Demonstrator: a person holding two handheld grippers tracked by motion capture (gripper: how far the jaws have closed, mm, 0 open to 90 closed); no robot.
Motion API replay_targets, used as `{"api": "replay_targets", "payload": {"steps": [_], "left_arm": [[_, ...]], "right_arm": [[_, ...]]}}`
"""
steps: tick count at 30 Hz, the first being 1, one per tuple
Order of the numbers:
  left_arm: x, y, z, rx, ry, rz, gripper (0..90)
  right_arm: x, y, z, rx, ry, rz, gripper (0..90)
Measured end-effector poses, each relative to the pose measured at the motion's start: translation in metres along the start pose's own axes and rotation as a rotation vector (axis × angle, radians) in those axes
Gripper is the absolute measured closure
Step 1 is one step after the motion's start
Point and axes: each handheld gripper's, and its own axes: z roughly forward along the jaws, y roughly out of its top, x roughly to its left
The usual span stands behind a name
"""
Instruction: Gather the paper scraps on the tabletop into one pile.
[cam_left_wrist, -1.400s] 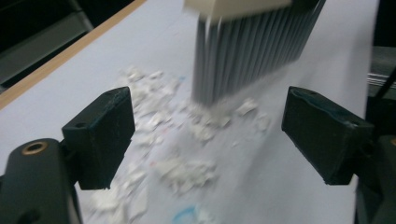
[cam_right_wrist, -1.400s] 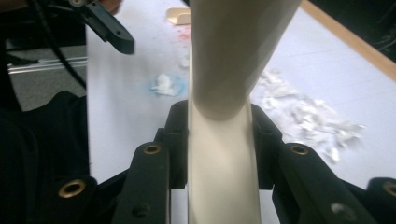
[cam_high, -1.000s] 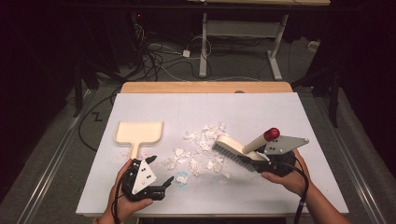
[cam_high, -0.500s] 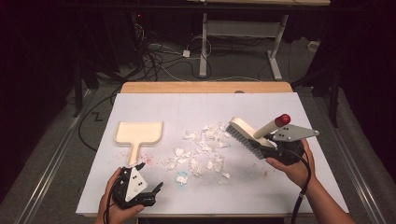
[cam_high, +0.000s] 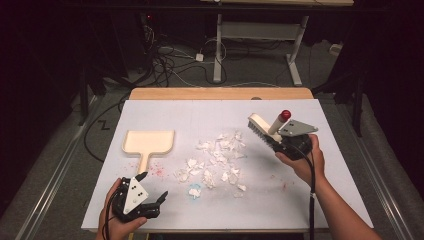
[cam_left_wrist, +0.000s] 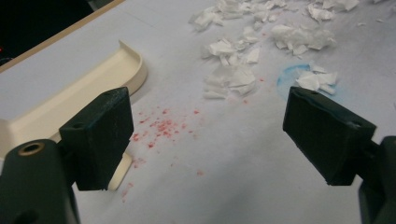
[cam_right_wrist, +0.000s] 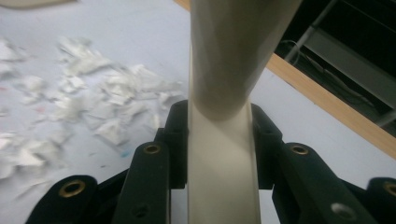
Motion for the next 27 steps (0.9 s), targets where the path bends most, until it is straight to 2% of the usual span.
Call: {"api": "replay_targets", "payload": {"steps": [2,5,9,10,12,14,17,20,23,24,26,27], "left_arm": [[0.001,0.0,0.001,0.005,0.004,-0.009,15.5],[0.002,-0.001,0.002,0.006,-0.001,-0.013,15.5],[0.0,-0.001,0.004,0.012,-0.012,-0.007,15.5],[-0.001,-0.001,0.004,0.014,-0.016,-0.003,15.5],[-0.003,0.0,0.005,0.01,-0.013,0.02,15.5],[-0.005,0.001,0.005,0.017,-0.016,0.039,15.5],[-0.006,0.001,0.006,0.019,-0.017,0.041,15.4],[-0.006,-0.001,0.006,0.024,-0.023,0.037,15.5],[-0.007,-0.002,0.005,0.033,-0.024,0.043,15.5],[-0.007,-0.002,0.005,0.032,-0.024,0.045,15.5],[-0.007,-0.002,0.004,0.024,-0.026,0.04,15.5],[-0.007,-0.002,0.004,0.024,-0.026,0.04,15.5]], "right_arm": [[-0.001,0.003,0.013,0.021,-0.005,-0.006,67.9],[0.0,0.008,0.033,0.06,-0.041,-0.042,67.9],[0.001,0.015,0.055,0.097,-0.079,-0.055,67.9],[0.001,0.015,0.055,0.097,-0.079,-0.055,67.9],[0.004,0.021,0.07,0.114,-0.084,-0.074,67.9],[0.007,0.024,0.078,0.121,-0.082,-0.078,67.9],[0.011,0.028,0.084,0.118,-0.077,-0.09,67.9],[0.023,0.032,0.093,0.126,-0.046,-0.105,67.9],[0.034,0.035,0.098,0.131,-0.024,-0.148,67.8],[0.034,0.035,0.098,0.131,-0.024,-0.148,67.8],[0.045,0.034,0.098,0.126,0.002,-0.187,67.8],[0.045,0.034,0.098,0.126,0.002,-0.187,67.8]]}}
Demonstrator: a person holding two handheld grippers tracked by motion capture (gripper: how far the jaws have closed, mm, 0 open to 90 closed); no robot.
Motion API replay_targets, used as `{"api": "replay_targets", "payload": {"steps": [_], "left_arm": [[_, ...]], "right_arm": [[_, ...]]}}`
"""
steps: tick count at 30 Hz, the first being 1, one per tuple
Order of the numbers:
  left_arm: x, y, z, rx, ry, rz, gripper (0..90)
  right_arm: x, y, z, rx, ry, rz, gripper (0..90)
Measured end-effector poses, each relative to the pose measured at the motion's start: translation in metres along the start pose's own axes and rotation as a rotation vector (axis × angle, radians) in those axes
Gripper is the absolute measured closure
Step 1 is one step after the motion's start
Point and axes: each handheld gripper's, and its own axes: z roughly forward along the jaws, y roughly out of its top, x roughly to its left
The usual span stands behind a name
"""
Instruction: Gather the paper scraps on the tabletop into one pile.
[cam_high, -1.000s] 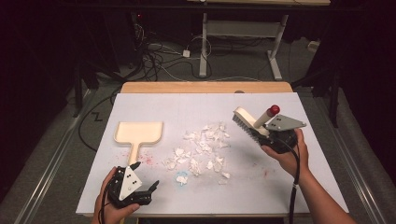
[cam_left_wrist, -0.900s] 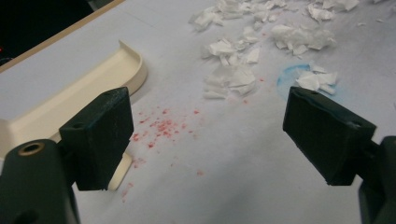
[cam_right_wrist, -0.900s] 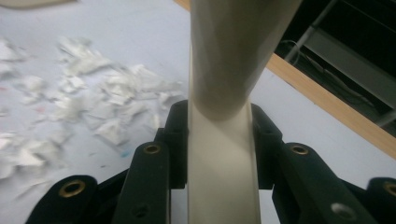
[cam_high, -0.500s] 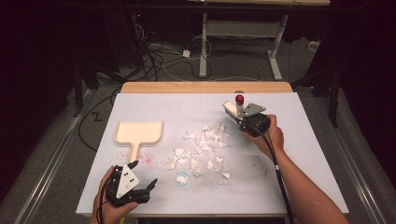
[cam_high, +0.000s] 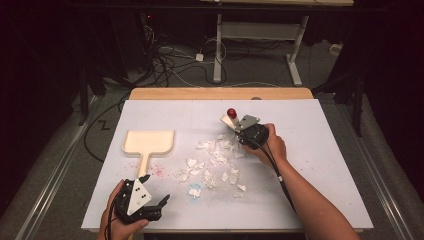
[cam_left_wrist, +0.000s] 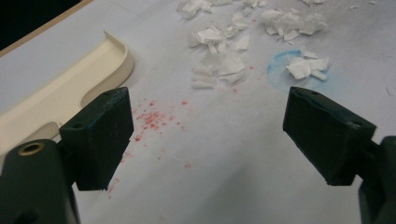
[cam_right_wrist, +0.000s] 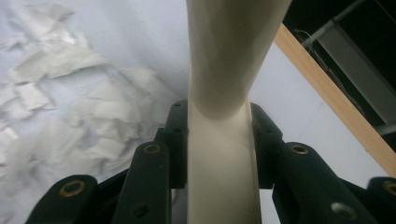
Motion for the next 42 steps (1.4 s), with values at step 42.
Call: {"api": "replay_targets", "payload": {"steps": [42], "left_arm": [[-0.007,0.003,0.006,0.025,-0.033,0.022,15.5]], "right_arm": [[0.016,0.019,-0.05,-0.17,0.114,-0.096,67.8]]}}
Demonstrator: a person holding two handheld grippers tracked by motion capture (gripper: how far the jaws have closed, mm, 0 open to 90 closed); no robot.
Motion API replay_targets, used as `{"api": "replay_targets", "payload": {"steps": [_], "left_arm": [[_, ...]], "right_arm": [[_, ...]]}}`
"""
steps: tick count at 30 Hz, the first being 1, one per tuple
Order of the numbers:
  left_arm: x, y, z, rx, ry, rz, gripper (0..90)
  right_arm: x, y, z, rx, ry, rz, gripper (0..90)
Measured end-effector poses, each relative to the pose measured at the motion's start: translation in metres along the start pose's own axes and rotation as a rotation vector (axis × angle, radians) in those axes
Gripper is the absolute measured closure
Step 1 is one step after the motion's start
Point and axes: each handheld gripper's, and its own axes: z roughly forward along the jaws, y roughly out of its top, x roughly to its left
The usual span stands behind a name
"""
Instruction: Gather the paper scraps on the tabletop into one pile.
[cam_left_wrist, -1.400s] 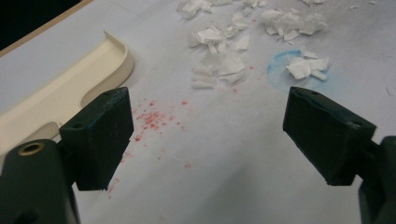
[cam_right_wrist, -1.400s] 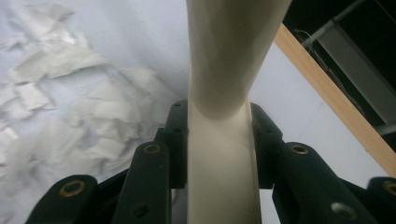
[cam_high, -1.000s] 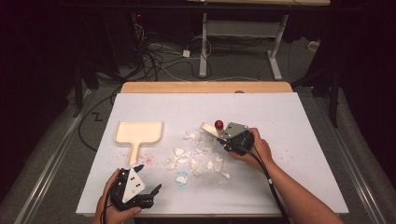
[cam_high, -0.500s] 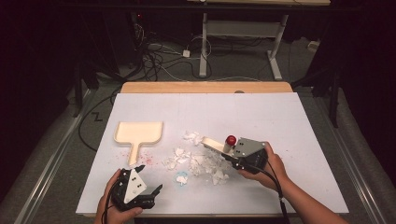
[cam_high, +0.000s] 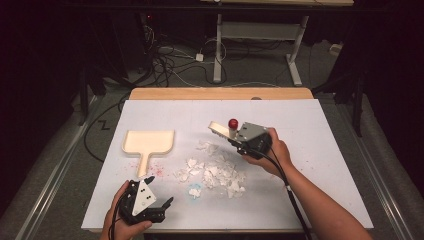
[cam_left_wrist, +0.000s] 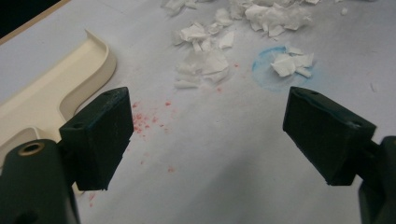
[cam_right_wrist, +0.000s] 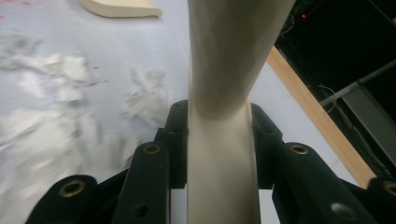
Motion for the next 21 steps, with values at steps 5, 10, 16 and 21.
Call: {"api": "replay_targets", "payload": {"steps": [5,10,16,21], "left_arm": [[0.0,0.0,0.001,-0.003,-0.006,0.0,15.5],[0.003,-0.001,0.002,-0.007,-0.011,-0.012,15.5],[0.002,0.0,0.002,0.001,-0.014,-0.002,15.5],[0.002,-0.002,0.0,-0.002,-0.011,-0.007,15.5]], "right_arm": [[-0.004,0.007,0.043,0.041,-0.011,-0.03,67.8],[0.0,0.015,0.07,0.09,-0.046,-0.045,67.9],[0.014,0.024,0.08,0.085,0.008,-0.059,67.8],[0.031,0.023,0.077,0.067,0.069,-0.119,67.7]]}}
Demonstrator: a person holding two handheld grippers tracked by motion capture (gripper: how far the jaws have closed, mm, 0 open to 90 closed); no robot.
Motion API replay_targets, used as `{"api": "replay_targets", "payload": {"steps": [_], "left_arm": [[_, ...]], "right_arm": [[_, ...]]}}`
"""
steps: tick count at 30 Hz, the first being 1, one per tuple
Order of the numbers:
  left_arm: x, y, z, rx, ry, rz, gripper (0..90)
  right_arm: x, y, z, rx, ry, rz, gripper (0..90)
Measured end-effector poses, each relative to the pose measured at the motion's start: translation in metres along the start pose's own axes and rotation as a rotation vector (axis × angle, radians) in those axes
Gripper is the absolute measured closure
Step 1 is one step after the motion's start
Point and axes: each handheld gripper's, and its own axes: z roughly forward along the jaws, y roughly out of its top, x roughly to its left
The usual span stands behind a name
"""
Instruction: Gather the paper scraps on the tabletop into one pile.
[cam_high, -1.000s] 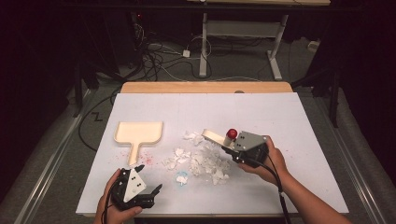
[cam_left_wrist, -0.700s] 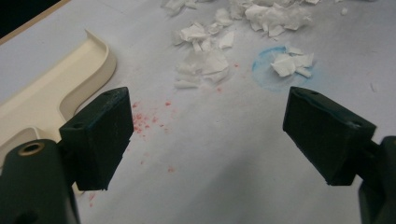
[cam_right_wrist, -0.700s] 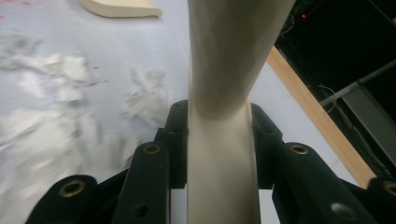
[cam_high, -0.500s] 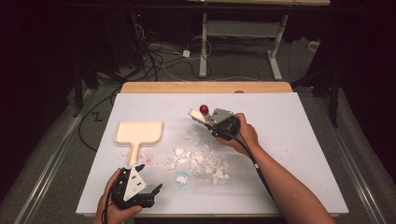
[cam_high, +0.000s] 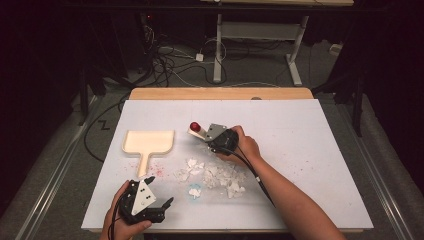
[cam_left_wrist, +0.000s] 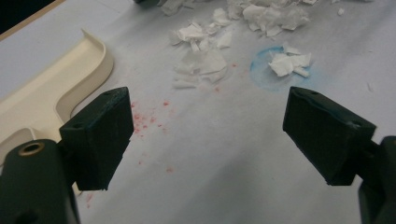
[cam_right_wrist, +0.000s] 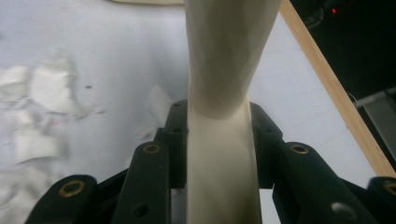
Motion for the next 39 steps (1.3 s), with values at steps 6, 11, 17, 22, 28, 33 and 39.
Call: {"api": "replay_targets", "payload": {"steps": [6,11,17,22,28,33,39], "left_arm": [[0.001,0.0,-0.001,-0.002,0.004,-0.001,15.5],[0.0,0.0,-0.001,-0.002,0.003,0.001,15.5],[0.0,0.001,-0.001,-0.003,-0.002,0.001,15.5],[-0.001,0.001,-0.001,-0.003,-0.006,0.002,16.0],[-0.002,0.002,0.001,0.002,-0.009,0.006,16.0],[0.0,0.002,-0.001,-0.002,0.004,0.004,16.0],[0.008,0.001,-0.011,-0.039,0.037,-0.024,16.0]], "right_arm": [[0.021,0.001,-0.017,-0.089,0.119,-0.078,67.6],[0.036,-0.003,-0.029,-0.161,0.218,-0.128,67.4],[0.046,-0.01,-0.047,-0.193,0.299,-0.194,67.4],[0.048,-0.02,-0.061,-0.208,0.337,-0.202,67.4],[0.043,-0.023,-0.07,-0.231,0.287,-0.191,67.8],[0.032,-0.018,-0.077,-0.25,0.222,-0.095,67.8],[0.025,0.001,-0.086,-0.231,0.129,-0.075,67.8]]}}
